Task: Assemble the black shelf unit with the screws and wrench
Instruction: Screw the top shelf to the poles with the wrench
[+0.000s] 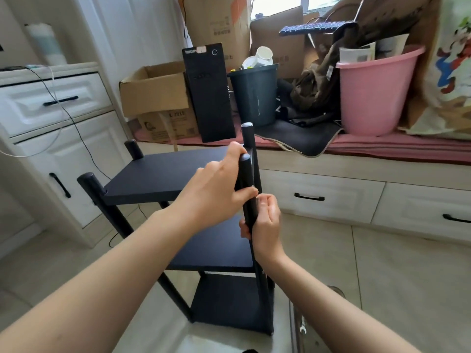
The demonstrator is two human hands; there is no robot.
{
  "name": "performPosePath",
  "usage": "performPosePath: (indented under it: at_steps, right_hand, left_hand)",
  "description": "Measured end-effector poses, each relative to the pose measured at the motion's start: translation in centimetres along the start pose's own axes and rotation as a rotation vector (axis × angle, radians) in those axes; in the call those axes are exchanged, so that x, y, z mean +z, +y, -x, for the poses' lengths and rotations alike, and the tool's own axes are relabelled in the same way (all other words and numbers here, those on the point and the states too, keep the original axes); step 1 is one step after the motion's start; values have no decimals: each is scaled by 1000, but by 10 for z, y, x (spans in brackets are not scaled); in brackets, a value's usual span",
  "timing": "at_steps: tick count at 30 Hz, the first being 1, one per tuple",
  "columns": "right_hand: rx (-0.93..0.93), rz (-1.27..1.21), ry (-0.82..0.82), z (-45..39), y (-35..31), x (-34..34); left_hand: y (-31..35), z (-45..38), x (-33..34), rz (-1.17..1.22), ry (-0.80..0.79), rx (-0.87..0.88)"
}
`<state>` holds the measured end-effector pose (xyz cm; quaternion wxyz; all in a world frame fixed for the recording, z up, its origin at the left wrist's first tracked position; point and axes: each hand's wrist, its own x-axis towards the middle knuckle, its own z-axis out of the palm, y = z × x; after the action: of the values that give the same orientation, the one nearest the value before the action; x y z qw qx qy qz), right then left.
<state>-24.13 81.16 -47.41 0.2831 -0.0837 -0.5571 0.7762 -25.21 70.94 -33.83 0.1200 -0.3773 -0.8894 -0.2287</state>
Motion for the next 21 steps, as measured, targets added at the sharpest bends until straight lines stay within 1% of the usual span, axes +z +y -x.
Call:
performPosePath:
  at_steps: [3, 6, 10, 15, 21]
  right_hand:
    - [-46, 26, -63, -7, -2, 21]
    - [-96, 103, -124, -16, -4, 53]
    - [-151, 198, -224, -26, -4, 101]
    - [-192, 327, -331, -29, 1, 154]
    - [-303, 564, -384, -31, 10, 190]
  left_hand:
    - [-17, 2, -18, 66, 55, -57]
    - [-46, 6, -41, 148, 89, -132]
    - [-88, 16, -67, 233, 244, -228]
    - [-128, 38, -87, 383, 400, -337]
    - [-167, 61, -88, 573, 565, -442]
